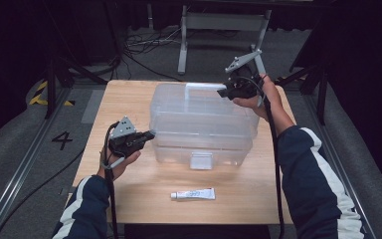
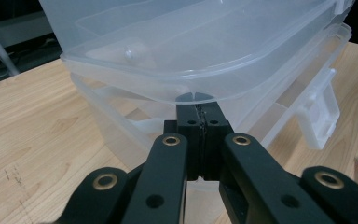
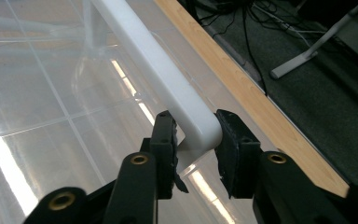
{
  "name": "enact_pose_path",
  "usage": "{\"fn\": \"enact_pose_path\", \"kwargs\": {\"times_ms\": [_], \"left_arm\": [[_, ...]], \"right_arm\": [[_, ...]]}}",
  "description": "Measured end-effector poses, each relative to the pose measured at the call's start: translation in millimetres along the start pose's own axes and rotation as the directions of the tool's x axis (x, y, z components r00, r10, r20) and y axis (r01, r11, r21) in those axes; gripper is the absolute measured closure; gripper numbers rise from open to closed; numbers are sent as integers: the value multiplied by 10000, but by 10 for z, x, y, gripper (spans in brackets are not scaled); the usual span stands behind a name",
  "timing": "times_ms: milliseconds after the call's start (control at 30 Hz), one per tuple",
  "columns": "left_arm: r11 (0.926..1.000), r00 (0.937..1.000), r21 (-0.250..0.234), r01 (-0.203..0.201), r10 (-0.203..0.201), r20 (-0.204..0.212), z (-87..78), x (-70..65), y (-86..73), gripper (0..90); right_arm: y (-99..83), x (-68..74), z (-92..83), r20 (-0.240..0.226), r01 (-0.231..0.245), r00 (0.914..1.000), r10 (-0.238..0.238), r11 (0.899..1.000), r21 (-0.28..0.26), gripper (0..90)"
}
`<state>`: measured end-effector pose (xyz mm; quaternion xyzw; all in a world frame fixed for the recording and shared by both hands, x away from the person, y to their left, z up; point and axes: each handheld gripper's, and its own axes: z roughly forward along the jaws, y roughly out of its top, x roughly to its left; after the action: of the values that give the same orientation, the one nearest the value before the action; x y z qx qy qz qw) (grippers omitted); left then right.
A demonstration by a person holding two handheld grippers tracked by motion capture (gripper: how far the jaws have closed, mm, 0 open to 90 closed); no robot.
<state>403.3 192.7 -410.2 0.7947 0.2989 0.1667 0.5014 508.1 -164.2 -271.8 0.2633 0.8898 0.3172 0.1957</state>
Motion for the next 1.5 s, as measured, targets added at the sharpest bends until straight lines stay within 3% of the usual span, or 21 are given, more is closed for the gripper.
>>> {"fn": "enact_pose_path", "kwargs": {"times_ms": [300, 467, 667, 733, 933, 1033, 1167, 1233, 1500], "left_arm": [[9999, 9999, 81, -142, 142, -70, 1, -11, 11, 898], [9995, 9995, 147, -277, 279, -118, -3, -9, 30, 898], [9990, 9993, 246, -362, 365, -112, -8, -7, 48, 898], [9988, 9991, 295, -394, 398, -136, -8, -11, 53, 898], [9986, 9991, 332, -401, 405, -123, -13, -11, 57, 898], [9984, 9989, 356, -437, 443, -159, -13, -17, 60, 898], [9983, 9990, 406, -410, 416, -138, -13, -13, 69, 899], [9977, 9986, 486, -464, 476, -238, -8, -24, 77, 899], [9974, 9983, 487, -537, 548, -202, -15, -16, 85, 899]], "right_arm": [[-100, 30, -170, 608, 128, 9981, -101, 9990, -435, 574], [-261, 0, -452, 1010, -81, 9946, 218, 9910, -1340, 515], [-580, -28, -776, 1222, 16, 9922, 254, 9763, -2164, 478], [-624, -26, -801, 1280, 62, 9915, 229, 9749, -2226, 471], [-1023, -21, -974, 1525, 27, 9876, 383, 9657, -2598, 426], [-1198, -13, -996, 1670, 49, 9851, 401, 9654, -2608, 408], [-1449, -7, -961, 1722, -255, 9821, 760, 9603, -2780, 379], [-1565, -5, -901, 1505, -456, 9842, 931, 9551, -2929, 367], [-1800, 54, -686, 1271, -721, 9859, 1090, 9615, -2652, 351]]}}
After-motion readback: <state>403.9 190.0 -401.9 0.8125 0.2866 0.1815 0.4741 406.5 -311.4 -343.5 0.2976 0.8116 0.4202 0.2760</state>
